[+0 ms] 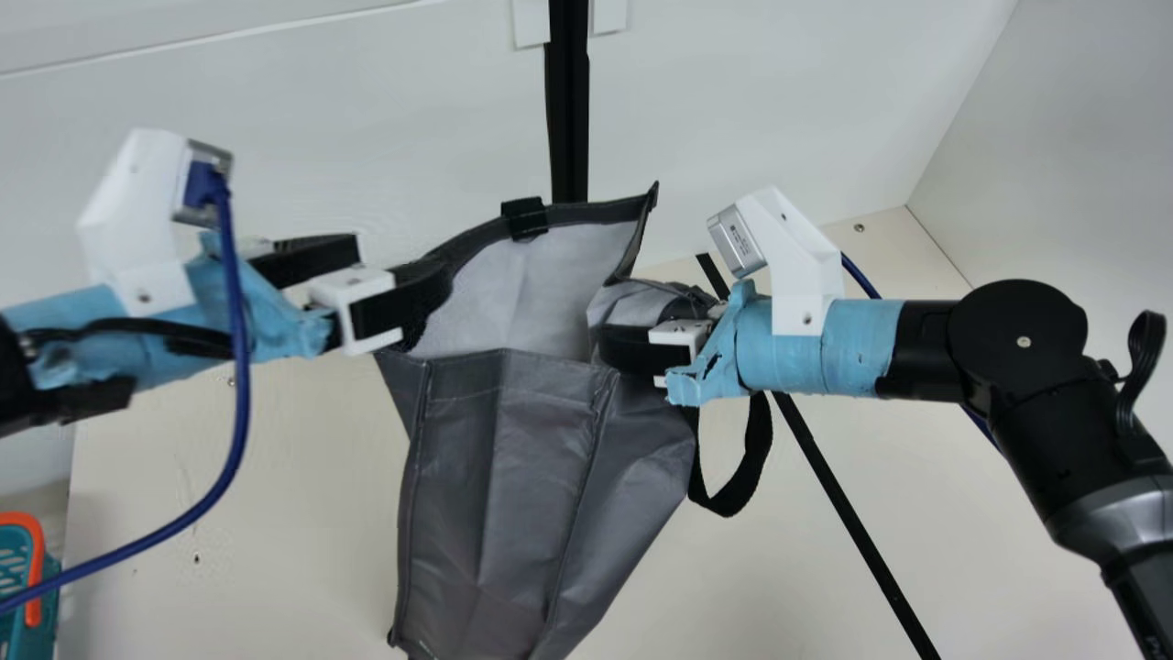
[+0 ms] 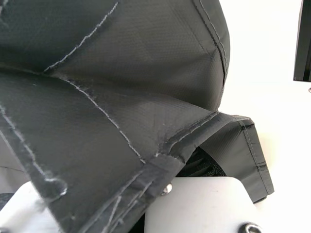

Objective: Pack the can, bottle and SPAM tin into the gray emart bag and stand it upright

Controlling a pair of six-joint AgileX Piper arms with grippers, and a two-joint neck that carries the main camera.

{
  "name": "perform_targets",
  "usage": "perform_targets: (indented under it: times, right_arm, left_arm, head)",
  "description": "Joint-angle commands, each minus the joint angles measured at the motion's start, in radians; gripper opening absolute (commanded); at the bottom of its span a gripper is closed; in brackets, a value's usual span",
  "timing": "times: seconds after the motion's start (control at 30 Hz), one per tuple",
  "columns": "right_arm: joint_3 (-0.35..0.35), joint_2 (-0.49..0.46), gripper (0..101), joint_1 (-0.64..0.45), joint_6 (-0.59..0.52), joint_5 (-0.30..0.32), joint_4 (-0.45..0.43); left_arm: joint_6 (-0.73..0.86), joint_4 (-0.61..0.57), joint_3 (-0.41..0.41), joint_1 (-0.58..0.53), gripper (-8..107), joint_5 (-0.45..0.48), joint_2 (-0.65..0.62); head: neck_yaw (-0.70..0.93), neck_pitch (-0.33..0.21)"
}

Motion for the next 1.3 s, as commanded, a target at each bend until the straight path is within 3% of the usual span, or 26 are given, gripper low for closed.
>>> perform_targets:
  times: [0.0,0.4,0.67,0.93,1.27]
  right_arm:
    - [0.000,0.000,0,0.000,0.000,0.000,0.000]
    - [0.000,0.000,0,0.000,0.000,0.000,0.000]
    - [0.000,0.000,0,0.000,0.000,0.000,0.000]
    - [0.000,0.000,0,0.000,0.000,0.000,0.000]
    - [0.000,0.000,0,0.000,0.000,0.000,0.000]
  left_arm:
    - [0.013,-0.017,0.005,0.021,90,0.012,-0.013]
    - [0.077,-0.073,0.068,0.160,90,0.069,-0.127]
    - [0.085,-0.015,0.140,0.243,90,0.055,-0.214]
    - [0.052,0.158,0.216,0.294,90,0.003,-0.299]
    - [-0.050,0.481,0.295,0.319,90,-0.052,-0.387]
  head:
    - [-0.001,-0.023]
    - [-0.001,-0.023]
    - [-0.001,-0.023]
    - [-0.001,-0.023]
    - [-0.001,-0.023]
